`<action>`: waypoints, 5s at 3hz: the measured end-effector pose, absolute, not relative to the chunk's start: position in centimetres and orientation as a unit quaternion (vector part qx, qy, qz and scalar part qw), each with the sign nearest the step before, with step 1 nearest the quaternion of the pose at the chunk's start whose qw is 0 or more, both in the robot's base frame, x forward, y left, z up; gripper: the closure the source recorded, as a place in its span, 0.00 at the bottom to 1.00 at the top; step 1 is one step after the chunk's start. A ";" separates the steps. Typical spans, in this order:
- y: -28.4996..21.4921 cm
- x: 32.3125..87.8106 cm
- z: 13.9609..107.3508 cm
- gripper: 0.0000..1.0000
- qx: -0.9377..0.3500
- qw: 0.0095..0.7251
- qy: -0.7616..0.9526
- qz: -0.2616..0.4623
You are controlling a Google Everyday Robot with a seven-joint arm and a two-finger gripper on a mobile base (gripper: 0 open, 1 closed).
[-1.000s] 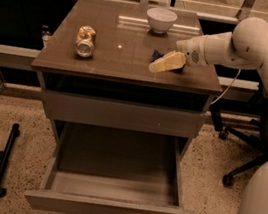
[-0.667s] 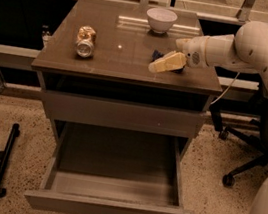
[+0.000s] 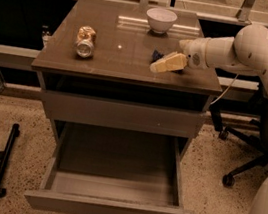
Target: Place rxbar blueberry into middle drawer
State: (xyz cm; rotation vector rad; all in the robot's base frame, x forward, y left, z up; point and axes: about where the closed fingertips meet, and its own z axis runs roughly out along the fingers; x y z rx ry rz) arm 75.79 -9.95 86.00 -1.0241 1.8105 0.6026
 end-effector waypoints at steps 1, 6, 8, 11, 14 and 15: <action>-10.7 76.4 85.0 0.00 -0.409 0.463 0.751 0.234; -11.6 76.1 83.6 0.63 -0.397 0.446 0.769 0.227; -7.3 70.9 90.1 1.00 -0.454 0.471 0.705 0.275; -5.3 67.8 89.7 0.51 -0.486 0.441 0.695 0.294; -4.0 66.9 85.1 0.00 -0.544 0.428 0.639 0.336; -4.2 66.9 84.1 0.00 -0.548 0.432 0.635 0.331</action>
Offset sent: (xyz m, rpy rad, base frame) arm 0.0127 -0.0277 -0.0280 -0.0754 0.0488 -0.0933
